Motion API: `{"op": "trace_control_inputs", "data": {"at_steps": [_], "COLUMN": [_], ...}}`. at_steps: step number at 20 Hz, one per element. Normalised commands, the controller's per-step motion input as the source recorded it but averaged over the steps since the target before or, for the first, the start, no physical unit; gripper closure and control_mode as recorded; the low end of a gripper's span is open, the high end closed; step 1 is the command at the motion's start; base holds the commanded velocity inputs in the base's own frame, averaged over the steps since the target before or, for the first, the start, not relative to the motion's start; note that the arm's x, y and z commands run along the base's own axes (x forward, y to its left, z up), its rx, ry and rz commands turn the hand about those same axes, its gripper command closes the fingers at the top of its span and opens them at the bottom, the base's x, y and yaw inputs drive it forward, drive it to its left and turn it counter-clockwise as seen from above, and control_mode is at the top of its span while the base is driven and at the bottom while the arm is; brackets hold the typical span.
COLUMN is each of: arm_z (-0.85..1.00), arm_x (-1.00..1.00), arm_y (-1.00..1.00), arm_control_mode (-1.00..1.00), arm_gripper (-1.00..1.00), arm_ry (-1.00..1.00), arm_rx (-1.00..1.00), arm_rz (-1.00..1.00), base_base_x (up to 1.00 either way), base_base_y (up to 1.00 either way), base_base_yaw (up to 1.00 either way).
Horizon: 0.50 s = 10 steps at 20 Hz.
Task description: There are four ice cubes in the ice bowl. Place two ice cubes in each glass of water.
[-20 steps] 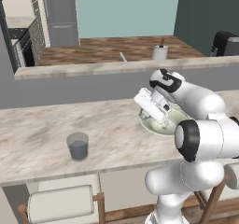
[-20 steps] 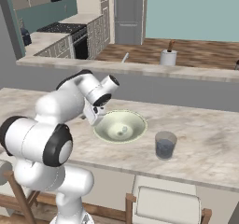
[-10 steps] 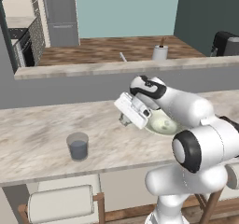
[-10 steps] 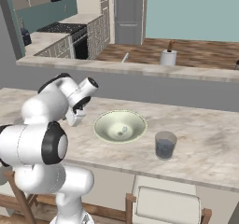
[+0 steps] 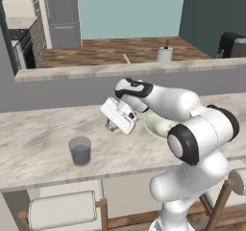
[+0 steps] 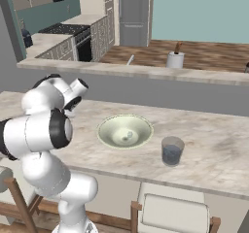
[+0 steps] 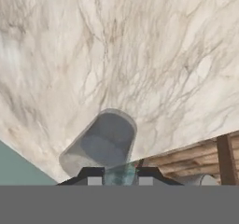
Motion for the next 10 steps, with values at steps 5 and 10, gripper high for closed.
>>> {"op": "trace_control_inputs", "data": {"at_steps": [5,10], "arm_z": [0.0,-0.02], "arm_x": [0.19,0.22], "arm_y": [0.51,0.45], "arm_control_mode": [-1.0,-1.0], "arm_gripper": [1.0,1.0], "arm_ry": [0.19,0.19], "arm_rx": [0.0,-0.02], "arm_rz": [0.0,0.0], "base_base_x": [0.0,0.0], "base_base_y": [0.0,0.0], "base_base_yaw": [0.0,0.0]}}
